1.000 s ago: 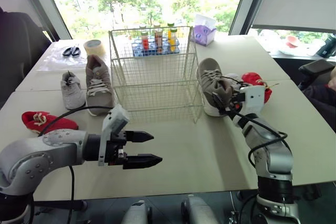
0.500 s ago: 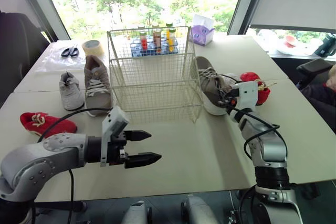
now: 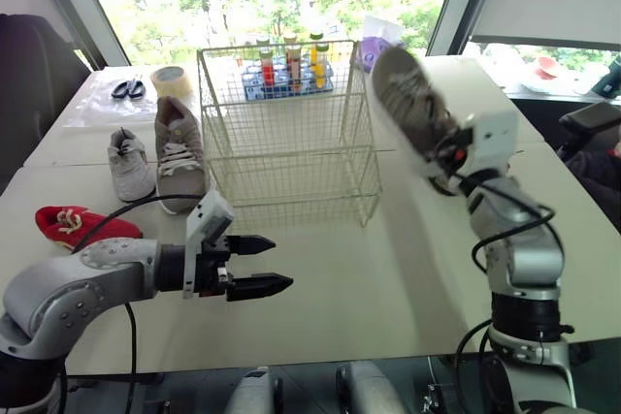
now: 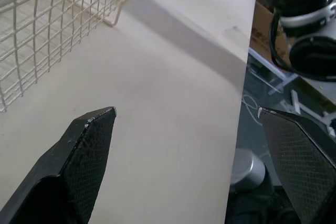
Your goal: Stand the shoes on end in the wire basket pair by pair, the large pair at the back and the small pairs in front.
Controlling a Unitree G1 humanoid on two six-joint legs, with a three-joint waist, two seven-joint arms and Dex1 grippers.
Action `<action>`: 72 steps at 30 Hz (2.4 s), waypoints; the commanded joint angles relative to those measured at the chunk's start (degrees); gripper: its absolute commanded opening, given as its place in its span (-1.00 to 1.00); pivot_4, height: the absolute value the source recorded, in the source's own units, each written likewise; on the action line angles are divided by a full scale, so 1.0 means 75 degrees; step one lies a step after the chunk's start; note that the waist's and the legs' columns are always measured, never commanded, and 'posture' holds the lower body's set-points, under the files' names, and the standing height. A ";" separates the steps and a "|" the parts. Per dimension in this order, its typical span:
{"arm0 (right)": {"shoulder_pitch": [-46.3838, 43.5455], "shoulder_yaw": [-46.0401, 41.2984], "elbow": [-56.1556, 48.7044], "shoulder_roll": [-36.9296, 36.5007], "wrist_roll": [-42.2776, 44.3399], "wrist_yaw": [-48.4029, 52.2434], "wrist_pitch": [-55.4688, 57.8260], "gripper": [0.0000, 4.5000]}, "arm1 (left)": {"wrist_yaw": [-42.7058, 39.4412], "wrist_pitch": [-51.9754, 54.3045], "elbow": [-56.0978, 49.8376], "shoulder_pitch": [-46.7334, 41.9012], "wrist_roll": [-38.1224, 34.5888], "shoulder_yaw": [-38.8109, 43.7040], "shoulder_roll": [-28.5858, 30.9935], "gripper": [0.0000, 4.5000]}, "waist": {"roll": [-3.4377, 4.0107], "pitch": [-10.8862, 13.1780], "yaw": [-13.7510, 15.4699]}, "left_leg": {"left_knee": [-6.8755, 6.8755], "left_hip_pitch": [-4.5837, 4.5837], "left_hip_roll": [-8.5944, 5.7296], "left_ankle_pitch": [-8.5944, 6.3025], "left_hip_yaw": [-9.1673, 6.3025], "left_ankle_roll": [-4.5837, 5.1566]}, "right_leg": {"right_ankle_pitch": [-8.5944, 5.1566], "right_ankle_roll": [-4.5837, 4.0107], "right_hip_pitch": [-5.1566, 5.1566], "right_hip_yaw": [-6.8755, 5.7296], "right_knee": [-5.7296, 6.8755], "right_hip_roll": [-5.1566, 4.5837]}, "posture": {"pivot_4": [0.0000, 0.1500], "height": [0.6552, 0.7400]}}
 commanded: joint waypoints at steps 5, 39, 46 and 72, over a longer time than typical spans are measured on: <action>-0.1543 -0.0037 0.0210 -0.2754 -0.0445 0.1833 -0.1781 -0.90 | -0.0175 0.0374 0.1039 -0.1353 -0.0776 0.0573 0.0075 1.00 | 0.0025 0.0034 0.0056 | 0.0030 -0.0031 -0.0039 -0.0004 0.0008 0.0013 | 0.0011 0.0019 -0.0006 -0.0008 -0.0020 -0.0039 | 1.00 1.00; -0.3724 0.1037 0.0119 -0.4659 0.3493 0.7827 -0.0413 -0.90 | -0.1761 0.1412 0.6011 -0.4689 -0.0368 0.1675 0.0559 1.00 | 0.0001 0.0085 0.0201 | 0.0031 -0.0048 -0.0037 0.0000 -0.0011 0.0025 | 0.0012 0.0020 -0.0020 -0.0055 -0.0030 -0.0067 | 1.00 1.00; -0.3541 0.0934 -0.0301 -0.4610 0.3770 0.7664 -0.0066 -0.90 | -0.2086 0.1877 0.5801 -0.4798 -0.0552 0.1637 0.0254 -0.23 | 0.0000 0.0085 0.0219 | 0.0034 -0.0053 -0.0038 0.0001 -0.0011 0.0025 | 0.0012 0.0020 -0.0021 -0.0056 -0.0029 -0.0069 | 1.00 1.00; -0.1077 -0.0862 -0.1154 0.1873 0.8282 -0.0152 0.2014 0.97 | 0.4218 -0.0804 0.3140 -0.4135 -0.3008 0.3621 -0.4933 -0.78 | -0.0068 0.0058 0.0142 | 0.0052 -0.0049 -0.0033 0.0039 0.0009 -0.0036 | 0.0035 -0.0012 -0.0083 -0.0059 0.0105 -0.0069 | 1.00 1.00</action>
